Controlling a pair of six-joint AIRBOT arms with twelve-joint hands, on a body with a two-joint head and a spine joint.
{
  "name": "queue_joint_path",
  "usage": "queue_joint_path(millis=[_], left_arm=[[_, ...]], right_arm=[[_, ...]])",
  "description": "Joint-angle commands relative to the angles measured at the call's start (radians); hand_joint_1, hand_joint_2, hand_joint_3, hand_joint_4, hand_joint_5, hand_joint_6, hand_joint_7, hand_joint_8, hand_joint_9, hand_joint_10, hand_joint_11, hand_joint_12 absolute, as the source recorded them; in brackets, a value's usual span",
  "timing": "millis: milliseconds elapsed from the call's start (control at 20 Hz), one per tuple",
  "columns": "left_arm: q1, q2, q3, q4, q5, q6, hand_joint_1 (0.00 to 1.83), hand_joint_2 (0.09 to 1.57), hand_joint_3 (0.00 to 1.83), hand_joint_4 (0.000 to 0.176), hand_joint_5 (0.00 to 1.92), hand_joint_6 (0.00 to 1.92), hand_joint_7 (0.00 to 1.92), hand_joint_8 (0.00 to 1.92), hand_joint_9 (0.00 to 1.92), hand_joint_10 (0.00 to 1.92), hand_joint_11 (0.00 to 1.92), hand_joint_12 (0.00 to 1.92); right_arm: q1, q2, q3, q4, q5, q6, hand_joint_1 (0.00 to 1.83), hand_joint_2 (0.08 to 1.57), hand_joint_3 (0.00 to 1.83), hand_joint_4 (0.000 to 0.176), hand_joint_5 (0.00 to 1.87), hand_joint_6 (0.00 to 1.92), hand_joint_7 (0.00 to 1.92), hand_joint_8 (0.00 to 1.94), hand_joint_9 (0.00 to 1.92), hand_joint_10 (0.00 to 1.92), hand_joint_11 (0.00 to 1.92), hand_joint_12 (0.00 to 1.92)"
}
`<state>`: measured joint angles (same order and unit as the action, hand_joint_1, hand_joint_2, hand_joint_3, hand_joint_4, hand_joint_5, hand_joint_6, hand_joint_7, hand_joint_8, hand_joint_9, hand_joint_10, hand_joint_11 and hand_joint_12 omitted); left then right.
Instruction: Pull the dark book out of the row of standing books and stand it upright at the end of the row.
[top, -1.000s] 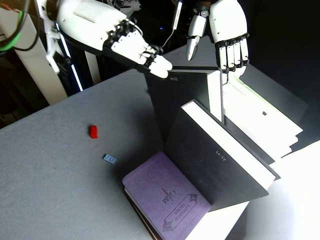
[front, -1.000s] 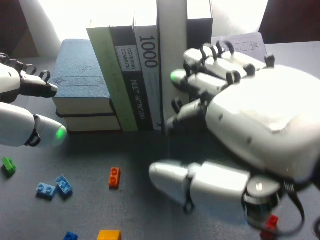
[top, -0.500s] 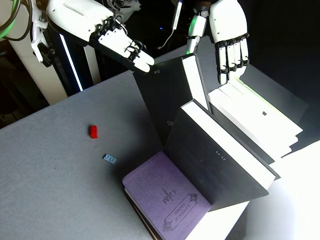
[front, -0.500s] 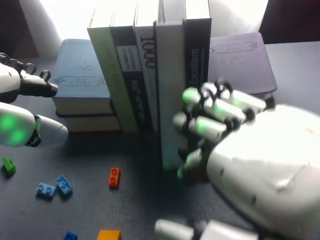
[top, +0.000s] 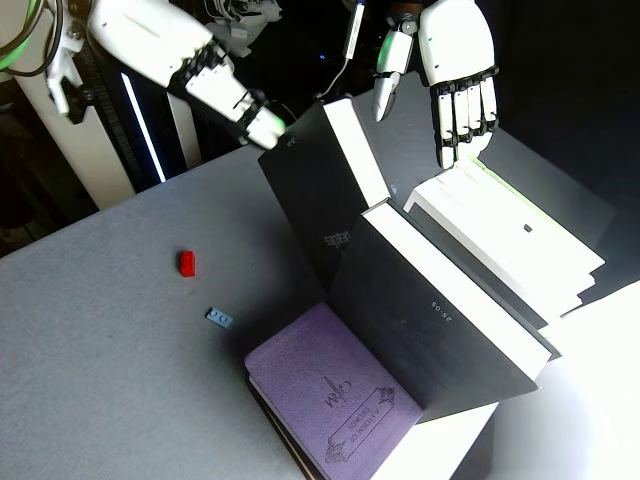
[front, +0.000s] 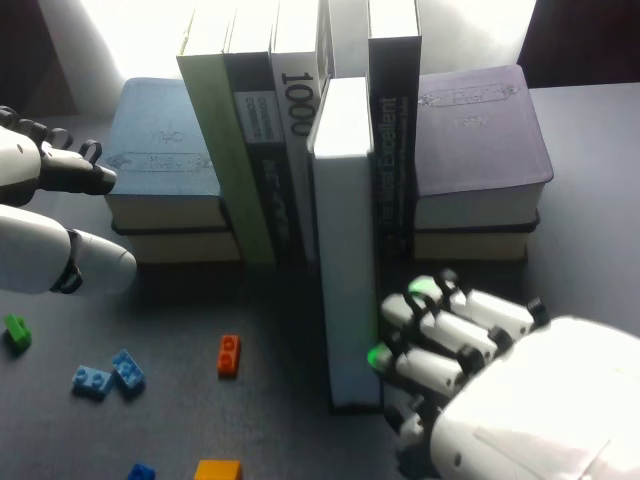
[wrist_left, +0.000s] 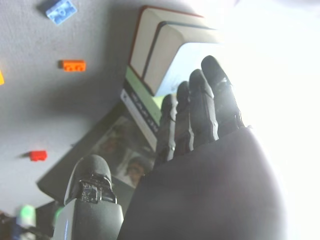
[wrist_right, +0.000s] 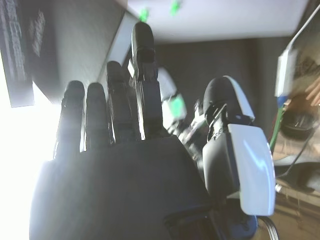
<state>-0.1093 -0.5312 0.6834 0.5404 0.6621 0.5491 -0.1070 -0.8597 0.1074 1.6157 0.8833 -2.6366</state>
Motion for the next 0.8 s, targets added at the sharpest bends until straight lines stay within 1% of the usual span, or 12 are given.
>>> queue_joint_path(millis=[0,50,150,200,250,350,450,500,600,650,700,750], left_arm=[[-0.015,0.007,0.002,0.039,-0.064,0.005,0.00,1.19,0.00,0.002,0.12,0.00,0.16,0.01,0.15,0.00,0.00,0.59],[-0.015,0.007,0.003,0.039,-0.064,0.005,0.00,1.19,0.00,0.006,0.13,0.00,0.16,0.01,0.15,0.00,0.00,0.59],[-0.015,0.007,0.003,0.039,-0.064,0.005,0.00,1.20,0.00,0.002,0.14,0.00,0.17,0.00,0.16,0.01,0.00,0.62],[-0.015,0.007,0.003,0.039,-0.064,0.005,0.00,1.20,0.00,0.000,0.14,0.01,0.17,0.00,0.16,0.00,0.00,0.63],[-0.015,0.007,0.003,0.039,-0.064,0.005,0.00,1.20,0.00,0.000,0.16,0.01,0.17,0.00,0.17,0.00,0.00,0.64],[-0.015,0.007,0.003,0.039,-0.064,0.005,0.00,1.19,0.00,0.001,0.13,0.00,0.17,0.00,0.17,0.00,0.00,0.64],[-0.015,0.007,0.003,0.039,-0.064,0.005,0.00,1.20,0.00,0.001,0.13,0.00,0.17,0.00,0.16,0.00,0.00,0.61],[-0.015,0.007,0.003,0.039,-0.064,0.005,0.00,1.19,0.00,0.003,0.14,0.00,0.18,0.00,0.17,0.00,0.00,0.65],[-0.015,0.007,0.003,0.039,-0.064,0.005,0.00,1.18,0.00,0.001,0.16,0.00,0.17,0.00,0.17,0.00,0.00,0.64],[-0.015,0.007,0.003,0.039,-0.064,0.005,0.00,1.19,0.00,0.000,0.14,0.00,0.15,0.00,0.16,0.00,0.00,0.61],[-0.016,0.007,0.003,0.039,-0.064,0.005,0.00,1.20,0.00,0.000,0.14,0.00,0.16,0.00,0.16,0.00,0.00,0.60],[-0.016,0.007,0.002,0.039,-0.064,0.005,0.00,1.20,0.00,0.000,0.15,0.00,0.17,0.00,0.17,0.00,0.00,0.64]], right_arm=[[0.000,0.009,-0.006,-0.089,0.027,-0.012,0.00,1.20,0.00,0.000,0.80,0.03,0.25,0.02,0.00,0.00,0.00,0.00],[-0.012,0.011,-0.002,-0.089,0.025,-0.016,0.00,1.20,0.00,0.001,0.80,0.03,0.25,0.02,0.00,0.00,0.00,0.00],[-0.023,0.012,0.014,-0.089,0.012,-0.014,0.03,1.20,0.00,0.000,0.80,0.03,0.28,0.02,0.01,0.00,0.00,0.00],[-0.026,0.012,0.027,-0.089,0.004,-0.008,0.01,1.20,0.00,0.000,0.79,0.03,0.27,0.02,0.00,0.00,0.00,0.00],[-0.029,0.013,0.040,-0.089,-0.003,-0.003,0.01,1.20,0.00,0.000,0.80,0.03,0.26,0.01,0.00,0.00,0.00,0.00],[-0.043,0.013,0.071,-0.089,-0.029,-0.001,0.03,1.20,0.00,0.000,0.80,0.02,0.27,0.01,0.00,0.00,0.00,0.00],[-0.051,0.011,0.098,-0.089,-0.059,0.018,0.01,1.21,0.00,0.000,0.79,0.02,0.26,0.01,0.00,0.00,0.00,0.00],[-0.051,0.009,0.109,-0.089,-0.062,0.026,0.00,1.21,0.00,0.000,0.78,0.01,0.25,0.00,0.00,0.00,0.00,0.00],[-0.049,0.009,0.114,-0.089,-0.063,0.027,0.00,1.20,0.00,0.014,0.78,0.01,0.25,0.01,0.00,0.00,0.00,0.00],[-0.049,0.009,0.106,-0.089,-0.058,0.025,0.00,1.21,0.00,0.000,0.79,0.02,0.25,0.00,0.00,0.00,0.00,0.00],[-0.049,0.009,0.100,-0.089,-0.053,0.021,0.00,1.21,0.00,0.000,0.79,0.02,0.24,0.00,0.00,0.00,0.00,0.00],[-0.048,0.009,0.090,-0.089,-0.043,0.016,0.00,1.21,0.00,0.007,0.79,0.02,0.24,0.00,0.00,0.00,0.00,0.00]])
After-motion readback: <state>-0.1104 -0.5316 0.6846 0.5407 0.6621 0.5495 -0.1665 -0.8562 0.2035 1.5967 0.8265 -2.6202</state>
